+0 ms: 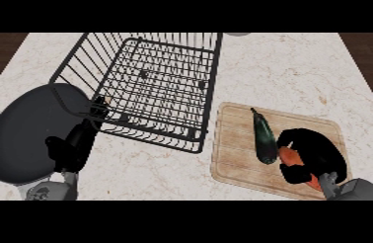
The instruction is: Pick the sweet potato from the cutting board and place it in the tiered basket
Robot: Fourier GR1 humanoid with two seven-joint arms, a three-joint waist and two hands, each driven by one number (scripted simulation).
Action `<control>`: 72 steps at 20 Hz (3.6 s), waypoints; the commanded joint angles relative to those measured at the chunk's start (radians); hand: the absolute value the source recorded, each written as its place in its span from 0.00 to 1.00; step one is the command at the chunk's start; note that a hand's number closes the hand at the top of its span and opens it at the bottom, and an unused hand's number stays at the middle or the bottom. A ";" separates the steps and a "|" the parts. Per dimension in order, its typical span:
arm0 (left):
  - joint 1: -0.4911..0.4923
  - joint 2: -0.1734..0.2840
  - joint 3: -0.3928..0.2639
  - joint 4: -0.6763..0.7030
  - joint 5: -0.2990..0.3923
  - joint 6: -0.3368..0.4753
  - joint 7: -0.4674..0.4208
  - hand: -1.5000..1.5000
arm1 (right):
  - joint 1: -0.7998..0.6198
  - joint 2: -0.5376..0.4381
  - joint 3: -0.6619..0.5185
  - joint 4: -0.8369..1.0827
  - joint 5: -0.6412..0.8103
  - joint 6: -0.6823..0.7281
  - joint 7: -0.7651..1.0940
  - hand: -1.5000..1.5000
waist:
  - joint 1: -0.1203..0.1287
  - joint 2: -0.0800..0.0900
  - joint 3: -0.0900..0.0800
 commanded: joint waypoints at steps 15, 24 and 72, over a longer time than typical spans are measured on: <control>0.005 -0.033 -0.014 -0.026 -0.033 -0.064 -0.023 0.50 | 0.200 -0.046 -0.080 -0.164 0.262 -0.139 -0.014 1.00 | -0.030 -0.007 0.001; 0.006 -0.071 -0.022 -0.019 -0.054 -0.033 -0.024 0.50 | 0.186 0.059 -0.247 -0.466 0.086 -0.279 -0.078 1.00 | -0.046 -0.011 0.002; -0.077 -0.126 -0.032 0.016 -0.106 -0.091 -0.007 0.50 | -1.195 0.648 -0.241 0.851 -0.153 -0.467 0.057 1.00 | 0.058 0.014 -0.001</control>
